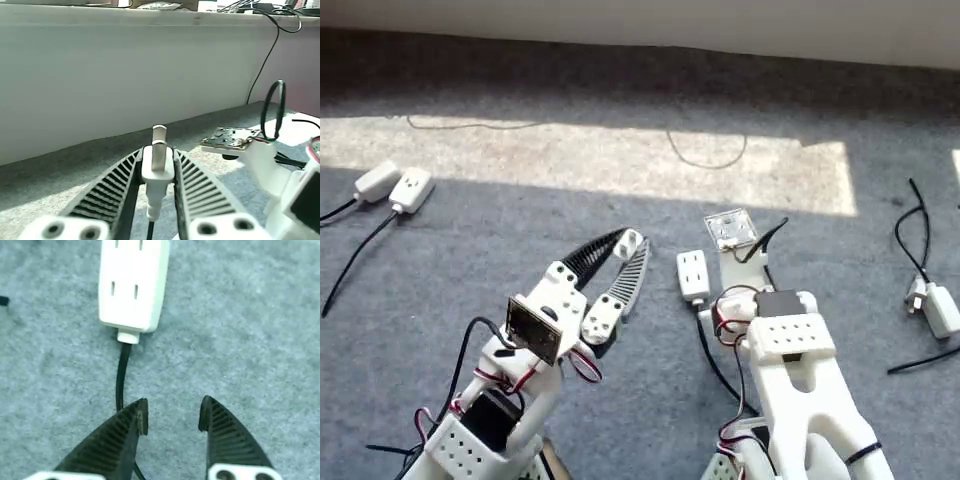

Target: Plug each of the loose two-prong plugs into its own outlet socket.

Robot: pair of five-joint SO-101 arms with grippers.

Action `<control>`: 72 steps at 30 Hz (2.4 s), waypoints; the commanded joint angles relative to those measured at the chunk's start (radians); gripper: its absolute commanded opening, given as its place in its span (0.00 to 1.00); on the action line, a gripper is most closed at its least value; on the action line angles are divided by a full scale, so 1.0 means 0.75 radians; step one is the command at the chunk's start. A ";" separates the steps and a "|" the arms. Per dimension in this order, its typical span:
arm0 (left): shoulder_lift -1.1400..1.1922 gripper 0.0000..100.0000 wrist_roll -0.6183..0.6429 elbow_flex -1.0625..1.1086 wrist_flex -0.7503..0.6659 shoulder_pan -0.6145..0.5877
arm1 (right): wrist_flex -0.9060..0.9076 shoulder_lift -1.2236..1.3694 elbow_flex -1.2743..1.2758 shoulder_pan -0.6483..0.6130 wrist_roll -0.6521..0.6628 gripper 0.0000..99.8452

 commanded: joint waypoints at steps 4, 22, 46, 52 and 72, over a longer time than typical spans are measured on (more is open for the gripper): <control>0.007 0.01 0.029 0.019 0.008 0.099 | -0.011 -0.032 -0.165 -0.038 -0.002 0.03; 0.009 0.01 0.027 0.019 0.129 0.105 | 0.433 -0.512 -0.670 -0.046 -0.008 0.01; 0.007 0.01 0.027 0.019 0.139 0.224 | 0.312 -1.314 -0.228 -0.846 0.188 0.01; 0.007 0.01 0.027 0.019 0.155 0.267 | 0.116 -1.312 -0.087 -0.842 0.245 0.01; -0.007 0.01 0.027 0.019 0.180 0.287 | -0.353 -1.085 0.204 -0.445 0.393 0.01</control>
